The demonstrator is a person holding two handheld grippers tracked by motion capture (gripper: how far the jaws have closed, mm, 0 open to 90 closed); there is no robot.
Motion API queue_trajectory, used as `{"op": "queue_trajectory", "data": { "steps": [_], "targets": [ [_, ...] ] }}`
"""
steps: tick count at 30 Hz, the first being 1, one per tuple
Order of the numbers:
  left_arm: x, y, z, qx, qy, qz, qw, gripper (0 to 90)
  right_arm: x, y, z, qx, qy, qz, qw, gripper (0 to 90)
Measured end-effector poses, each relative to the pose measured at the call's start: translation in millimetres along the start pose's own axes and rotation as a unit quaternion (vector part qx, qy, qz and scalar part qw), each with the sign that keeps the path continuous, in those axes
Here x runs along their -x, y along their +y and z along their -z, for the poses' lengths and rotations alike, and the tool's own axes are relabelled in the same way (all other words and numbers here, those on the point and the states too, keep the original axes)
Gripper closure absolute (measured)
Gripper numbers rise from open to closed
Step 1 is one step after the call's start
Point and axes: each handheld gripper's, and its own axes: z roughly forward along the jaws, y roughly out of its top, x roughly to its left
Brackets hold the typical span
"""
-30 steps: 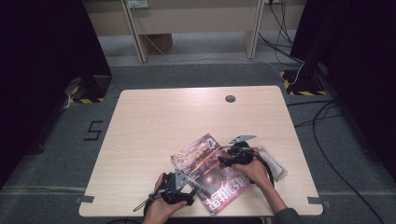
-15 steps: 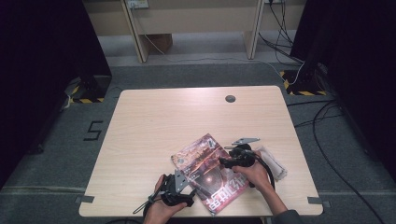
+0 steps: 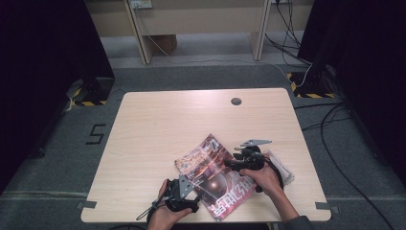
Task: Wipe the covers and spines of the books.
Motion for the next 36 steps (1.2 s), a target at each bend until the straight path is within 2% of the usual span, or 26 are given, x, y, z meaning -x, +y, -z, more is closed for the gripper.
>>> {"op": "queue_trajectory", "data": {
  "steps": [2, 8, 9, 11, 12, 13, 16, 19, 25, 30, 33, 36],
  "targets": [
    [0.2, -0.1, 0.1, 0.000, 0.001, -0.001, 1.0000, 13.7, -0.7, 0.0, 1.6, 0.001, -0.001, 0.005, 1.0000, 47.9],
    [0.3, -0.4, 0.4, 0.000, 0.000, 0.001, 1.0000, 13.5, -6.5, 1.7, 10.0, 0.003, 0.022, 0.019, 0.9996, 54.6],
    [0.5, -0.5, 0.4, 0.001, 0.001, 0.000, 1.0000, 13.5, -8.1, 1.3, 9.8, -0.004, 0.025, 0.021, 0.9995, 56.5],
    [0.5, -0.5, 0.8, 0.000, 0.002, -0.002, 1.0000, 13.5, -11.8, -1.6, 7.0, -0.021, 0.047, 0.029, 0.9982, 58.0],
    [0.7, -0.6, 0.7, 0.000, 0.001, -0.001, 1.0000, 13.6, -15.2, -2.7, 6.5, -0.021, 0.038, 0.035, 0.9984, 58.4],
    [0.9, -0.7, 0.9, 0.000, 0.001, -0.002, 1.0000, 13.7, -18.0, -0.9, 8.0, -0.025, 0.027, 0.054, 0.9979, 60.0],
    [1.3, -0.8, 1.0, 0.002, 0.002, -0.005, 1.0000, 14.0, -21.5, 2.6, 11.6, -0.036, 0.015, 0.079, 0.9961, 64.7],
    [1.3, -1.0, 1.1, 0.003, 0.002, -0.004, 1.0000, 14.0, -23.4, 1.9, 11.0, -0.034, 0.003, 0.105, 0.9939, 68.8],
    [1.9, -1.4, 1.1, 0.005, 0.004, -0.007, 1.0000, 13.9, -21.0, 0.9, 10.2, -0.029, 0.006, 0.096, 0.9949, 70.6],
    [2.0, -1.3, 1.4, 0.005, 0.004, -0.009, 0.9999, 14.1, -21.1, 0.5, 10.6, -0.024, -0.008, 0.117, 0.9928, 78.4],
    [1.9, -1.4, 1.9, 0.004, 0.004, -0.014, 0.9999, 14.4, -20.7, 0.1, 10.8, -0.021, -0.011, 0.117, 0.9928, 78.8],
    [0.6, -1.0, 2.2, 0.005, 0.000, -0.014, 0.9999, 15.1, -22.4, 0.8, 11.7, -0.020, -0.012, 0.129, 0.9914, 79.1]
  ]
}}
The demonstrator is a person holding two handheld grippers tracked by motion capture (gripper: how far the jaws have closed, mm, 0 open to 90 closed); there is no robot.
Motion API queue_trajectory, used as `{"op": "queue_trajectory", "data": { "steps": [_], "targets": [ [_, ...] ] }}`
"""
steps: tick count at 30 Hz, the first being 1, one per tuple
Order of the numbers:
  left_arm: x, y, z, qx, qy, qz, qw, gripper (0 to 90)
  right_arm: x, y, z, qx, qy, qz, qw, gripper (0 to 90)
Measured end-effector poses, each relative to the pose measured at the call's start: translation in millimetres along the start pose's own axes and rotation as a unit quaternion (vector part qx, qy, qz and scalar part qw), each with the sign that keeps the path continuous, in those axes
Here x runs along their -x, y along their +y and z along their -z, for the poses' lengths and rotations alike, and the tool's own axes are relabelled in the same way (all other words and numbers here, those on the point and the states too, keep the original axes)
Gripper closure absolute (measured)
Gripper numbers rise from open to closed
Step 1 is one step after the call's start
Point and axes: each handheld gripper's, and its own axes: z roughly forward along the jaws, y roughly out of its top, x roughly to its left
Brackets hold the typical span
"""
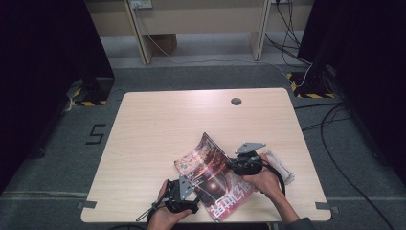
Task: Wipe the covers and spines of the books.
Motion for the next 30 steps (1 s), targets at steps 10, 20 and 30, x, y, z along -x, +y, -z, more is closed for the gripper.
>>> {"op": "queue_trajectory", "data": {
  "steps": [10, 20, 30],
  "targets": [
    [-25.8, 4.5, 5.0, 0.033, 0.005, 0.048, 0.9983, 18.9, -3.8, 7.1, 8.5, 0.008, 0.012, 0.035, 0.9993, 80.3],
    [-47.7, 14.1, 4.2, 0.054, 0.004, 0.067, 0.9963, 17.7, -2.5, 9.1, 16.8, 0.011, 0.037, 0.051, 0.9979, 80.5],
    [-58.9, 33.3, -9.9, 0.078, -0.017, 0.066, 0.9946, 16.5, -8.7, 13.1, 22.7, 0.013, 0.071, 0.074, 0.9946, 81.8]
  ]
}}
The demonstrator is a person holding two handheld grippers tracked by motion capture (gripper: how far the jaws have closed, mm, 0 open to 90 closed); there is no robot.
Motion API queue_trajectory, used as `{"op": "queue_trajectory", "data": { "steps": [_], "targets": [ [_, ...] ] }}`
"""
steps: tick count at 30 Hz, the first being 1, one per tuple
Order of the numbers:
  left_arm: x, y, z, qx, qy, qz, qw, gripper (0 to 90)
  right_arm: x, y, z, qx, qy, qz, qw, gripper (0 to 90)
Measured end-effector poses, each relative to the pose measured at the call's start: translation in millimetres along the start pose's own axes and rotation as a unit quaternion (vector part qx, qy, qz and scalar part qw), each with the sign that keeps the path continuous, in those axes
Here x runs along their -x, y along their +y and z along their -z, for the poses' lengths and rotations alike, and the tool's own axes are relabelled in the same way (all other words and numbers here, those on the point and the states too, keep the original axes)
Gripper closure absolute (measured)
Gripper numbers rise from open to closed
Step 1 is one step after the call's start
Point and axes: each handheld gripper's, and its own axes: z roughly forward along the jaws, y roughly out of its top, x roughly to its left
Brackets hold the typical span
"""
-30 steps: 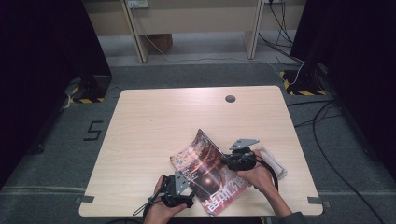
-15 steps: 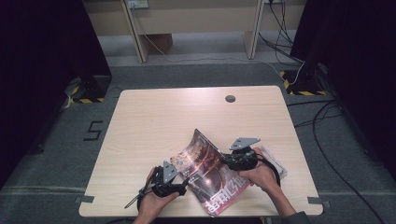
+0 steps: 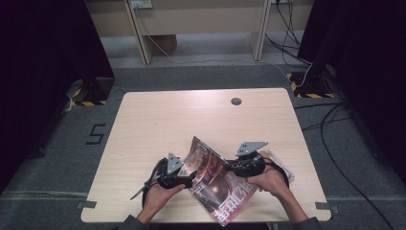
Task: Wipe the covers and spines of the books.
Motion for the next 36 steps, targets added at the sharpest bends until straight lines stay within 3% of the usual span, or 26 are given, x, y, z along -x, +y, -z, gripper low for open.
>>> {"op": "queue_trajectory", "data": {
  "steps": [6, 13, 16, 18, 23, 24, 29, 36],
  "targets": [
    [-5.3, 2.6, -3.3, 0.001, 0.001, 0.002, 1.0000, 15.9, -3.7, 0.8, 1.3, 0.000, 0.019, 0.014, 0.9997, 82.2],
    [-6.7, 2.1, -5.2, 0.001, -0.019, -0.007, 0.9998, 15.9, -9.8, 3.9, 1.8, 0.000, 0.041, 0.029, 0.9987, 82.5],
    [-7.7, 0.8, -6.8, 0.008, -0.040, -0.003, 0.9991, 15.1, -10.4, 4.5, 2.2, 0.003, 0.045, 0.034, 0.9984, 82.6],
    [-8.1, 0.2, -8.7, 0.012, -0.047, -0.013, 0.9987, 14.9, -10.8, 4.3, 1.8, 0.003, 0.047, 0.035, 0.9983, 82.6],
    [-11.8, -0.9, -12.9, 0.017, -0.061, -0.014, 0.9979, 15.6, -12.8, 5.2, 0.8, 0.001, 0.053, 0.038, 0.9978, 82.6],
    [-11.7, -1.2, -13.1, 0.017, -0.064, -0.014, 0.9977, 20.8, -13.1, 5.4, 0.7, 0.002, 0.054, 0.039, 0.9978, 82.5],
    [-13.6, -3.9, -13.3, 0.008, -0.065, -0.030, 0.9974, 27.3, -12.6, 4.1, -1.1, -0.005, 0.054, 0.041, 0.9977, 82.5],
    [-19.0, -6.5, -8.0, 0.004, -0.054, -0.072, 0.9960, 47.4, -11.0, 3.1, -1.0, -0.007, 0.053, 0.041, 0.9977, 82.3]
  ]
}}
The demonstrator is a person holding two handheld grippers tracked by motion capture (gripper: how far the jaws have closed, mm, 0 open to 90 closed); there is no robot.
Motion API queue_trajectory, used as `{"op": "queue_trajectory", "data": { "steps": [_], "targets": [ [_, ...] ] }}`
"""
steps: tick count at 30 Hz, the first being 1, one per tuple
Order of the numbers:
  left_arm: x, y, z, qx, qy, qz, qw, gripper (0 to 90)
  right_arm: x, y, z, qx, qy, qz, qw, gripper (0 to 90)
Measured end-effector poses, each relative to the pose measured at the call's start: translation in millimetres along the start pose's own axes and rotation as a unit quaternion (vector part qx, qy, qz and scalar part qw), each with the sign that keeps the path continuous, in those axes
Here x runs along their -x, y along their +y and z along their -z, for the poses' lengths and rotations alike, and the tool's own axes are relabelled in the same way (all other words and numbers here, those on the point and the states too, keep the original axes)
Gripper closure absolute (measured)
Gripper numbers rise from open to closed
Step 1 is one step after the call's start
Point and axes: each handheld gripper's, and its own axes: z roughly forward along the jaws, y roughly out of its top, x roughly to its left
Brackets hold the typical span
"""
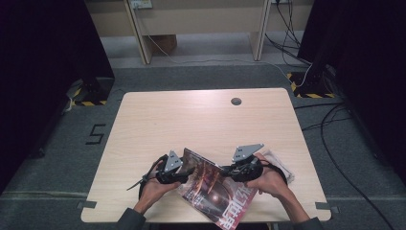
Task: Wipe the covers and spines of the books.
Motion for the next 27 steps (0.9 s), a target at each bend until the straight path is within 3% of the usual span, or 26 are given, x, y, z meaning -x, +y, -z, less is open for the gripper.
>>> {"op": "queue_trajectory", "data": {
  "steps": [3, 10, 14, 21, 27],
  "targets": [
    [-1.7, -2.4, 1.4, 0.001, 0.003, -0.011, 0.9999, 56.0, 0.4, -0.3, -0.1, -0.005, -0.001, 0.003, 1.0000, 82.3],
    [-1.4, -3.2, 8.7, 0.005, 0.010, -0.029, 0.9995, 65.4, 2.5, 0.2, 0.6, -0.006, 0.001, 0.005, 1.0000, 82.7],
    [6.2, -3.5, 13.3, 0.003, 0.013, -0.062, 0.9980, 71.5, 6.8, 1.6, 0.4, -0.007, -0.003, -0.001, 1.0000, 81.6],
    [10.3, -9.0, 19.7, -0.001, 0.016, -0.076, 0.9970, 75.4, 11.7, -3.4, -4.2, -0.020, -0.008, -0.009, 0.9997, 79.2],
    [14.6, -13.8, 26.4, 0.001, 0.025, -0.088, 0.9958, 77.3, 13.9, -6.5, -10.1, -0.032, -0.006, -0.014, 0.9993, 69.9]
  ]
}}
